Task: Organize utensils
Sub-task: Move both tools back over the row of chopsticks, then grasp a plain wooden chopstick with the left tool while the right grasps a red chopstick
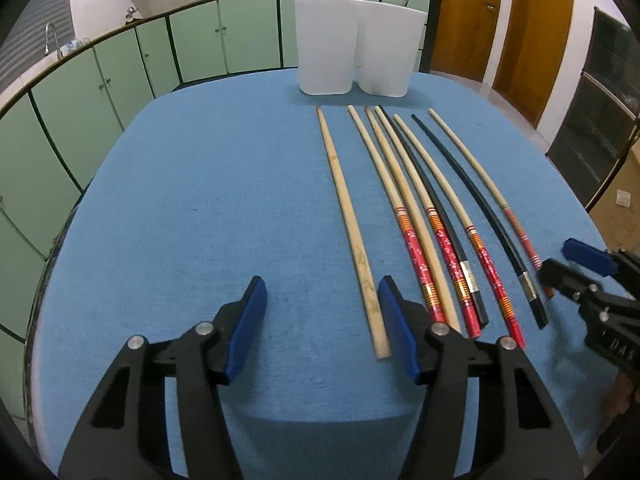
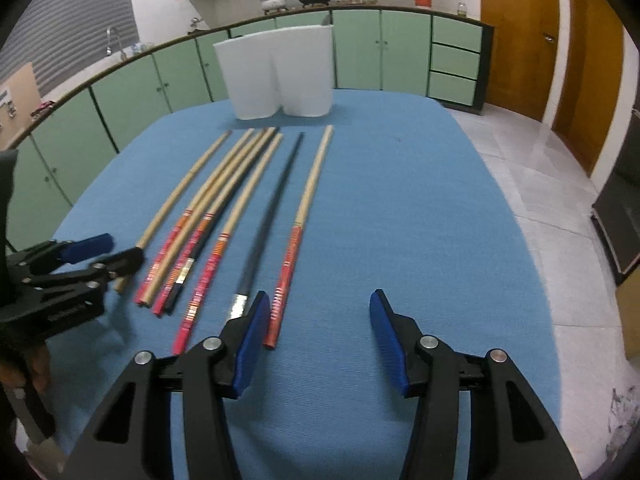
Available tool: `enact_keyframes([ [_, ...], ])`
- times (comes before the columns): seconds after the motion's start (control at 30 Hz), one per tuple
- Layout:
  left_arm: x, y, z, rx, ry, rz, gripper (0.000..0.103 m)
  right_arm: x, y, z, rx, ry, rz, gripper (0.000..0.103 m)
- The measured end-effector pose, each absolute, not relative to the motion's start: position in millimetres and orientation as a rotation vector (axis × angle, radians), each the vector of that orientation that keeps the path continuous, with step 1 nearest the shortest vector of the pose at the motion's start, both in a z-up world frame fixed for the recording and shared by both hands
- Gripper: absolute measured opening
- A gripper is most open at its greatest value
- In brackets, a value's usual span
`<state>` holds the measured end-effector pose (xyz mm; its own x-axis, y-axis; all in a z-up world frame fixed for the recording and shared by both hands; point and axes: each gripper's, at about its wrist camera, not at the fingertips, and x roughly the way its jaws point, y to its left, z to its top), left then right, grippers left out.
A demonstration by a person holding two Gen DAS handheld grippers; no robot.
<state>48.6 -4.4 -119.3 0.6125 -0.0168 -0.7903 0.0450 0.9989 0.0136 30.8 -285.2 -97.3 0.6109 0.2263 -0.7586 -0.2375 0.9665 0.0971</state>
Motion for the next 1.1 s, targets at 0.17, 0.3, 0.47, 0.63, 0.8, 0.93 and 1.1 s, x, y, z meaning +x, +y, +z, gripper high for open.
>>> enact_keyframes([
  [0.17, 46.9, -1.1, -118.4, 0.027, 0.914, -0.023, 0.057, 28.1, -287.4, -93.6, 0.008, 0.869, 0.291, 0.051],
  [0.3, 43.2, -1.9, -118.0, 0.026, 0.913, -0.024, 0.056, 22.7, -277.2, -97.1, -0.010, 0.881, 0.326, 0.043],
  [0.47, 40.0, -4.0, -119.7, 0.023, 0.901, -0.021, 0.056, 16.5, -271.7, -99.4, -0.023, 0.864, 0.325, 0.033],
  [0.63, 36.6, -7.4, -120.7, 0.020, 0.892, -0.016, 0.053, 14.0, -264.9, -100.6, -0.035, 0.842, 0.312, 0.028],
  [0.8, 37.2, -9.9, -121.1, 0.011, 0.890, -0.009, 0.051, 16.1, -261.7, -100.6, -0.031, 0.837, 0.304, 0.028],
  [0.93, 34.8, -11.7, -120.2, 0.012, 0.888, -0.013, 0.045, 15.2, -263.4, -101.5, -0.027, 0.835, 0.294, 0.023],
  [1.1, 34.0, -11.5, -120.6, 0.004, 0.885, -0.009, 0.045, 13.1, -263.0, -102.0, -0.031, 0.832, 0.290, 0.023],
])
